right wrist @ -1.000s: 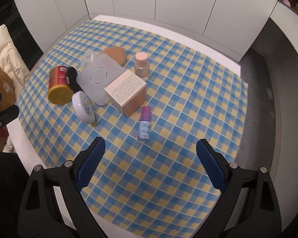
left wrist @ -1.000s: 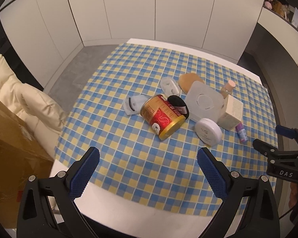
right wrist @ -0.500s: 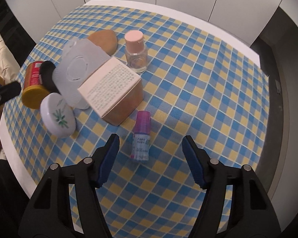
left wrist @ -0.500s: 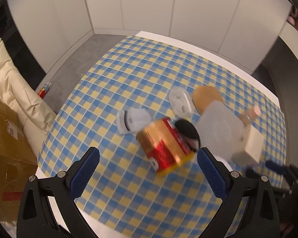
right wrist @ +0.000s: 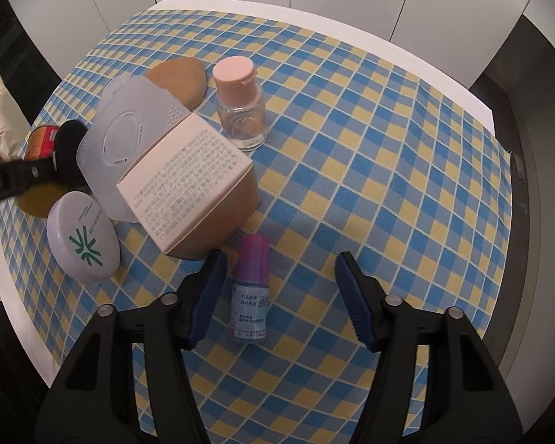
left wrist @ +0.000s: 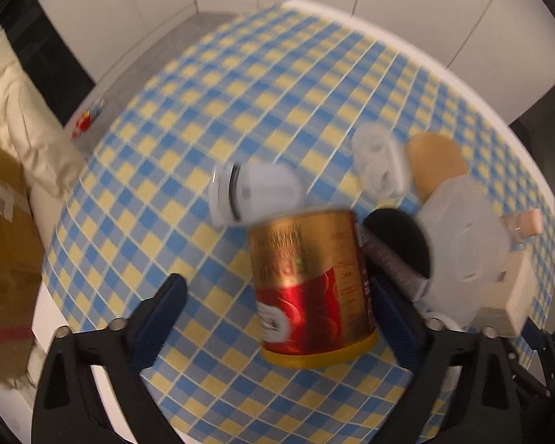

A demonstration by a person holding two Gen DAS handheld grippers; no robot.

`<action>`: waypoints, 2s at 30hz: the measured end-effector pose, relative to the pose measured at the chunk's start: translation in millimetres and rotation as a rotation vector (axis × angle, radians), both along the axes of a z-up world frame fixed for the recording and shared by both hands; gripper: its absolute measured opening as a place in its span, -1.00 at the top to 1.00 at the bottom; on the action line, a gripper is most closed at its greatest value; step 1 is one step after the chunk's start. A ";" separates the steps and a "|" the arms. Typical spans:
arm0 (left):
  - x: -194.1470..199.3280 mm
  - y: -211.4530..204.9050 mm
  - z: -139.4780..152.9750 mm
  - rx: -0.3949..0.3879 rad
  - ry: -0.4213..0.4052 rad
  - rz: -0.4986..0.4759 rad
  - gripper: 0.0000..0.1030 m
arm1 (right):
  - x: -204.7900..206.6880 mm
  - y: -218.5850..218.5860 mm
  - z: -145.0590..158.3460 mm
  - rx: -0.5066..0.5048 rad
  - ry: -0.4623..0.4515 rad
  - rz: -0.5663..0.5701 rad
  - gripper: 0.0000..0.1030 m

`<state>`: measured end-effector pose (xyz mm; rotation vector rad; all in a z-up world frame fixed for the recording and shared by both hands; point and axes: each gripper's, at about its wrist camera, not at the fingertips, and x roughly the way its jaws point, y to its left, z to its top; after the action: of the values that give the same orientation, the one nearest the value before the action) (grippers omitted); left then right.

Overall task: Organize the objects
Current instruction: 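Grasp the red-gold tin with the left tool while the right tool grasps the purple-capped bottle, then lift the tin and bottle and carry both over the cardboard box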

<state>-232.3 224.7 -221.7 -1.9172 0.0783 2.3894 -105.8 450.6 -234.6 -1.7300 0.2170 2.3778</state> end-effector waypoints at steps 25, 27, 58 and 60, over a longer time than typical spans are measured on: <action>41.3 -7.5 30.9 -0.009 0.047 -0.225 -0.10 | 13.7 1.6 24.9 -0.014 0.011 -0.016 0.64; 46.1 -10.9 40.1 -0.009 0.066 -0.233 -0.10 | 15.7 -3.7 36.2 0.000 0.027 0.005 0.64; 116.1 -34.6 209.9 0.145 0.305 -0.292 -0.10 | 48.2 -63.3 200.2 0.028 0.232 -0.071 0.64; 121.5 -37.5 212.7 0.154 0.311 -0.287 -0.10 | 52.8 -70.5 209.1 0.039 0.249 -0.055 0.64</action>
<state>-110.8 187.2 -9.1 -1.3544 0.1697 2.3929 -53.0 380.1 -25.5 -1.3894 0.2481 2.5348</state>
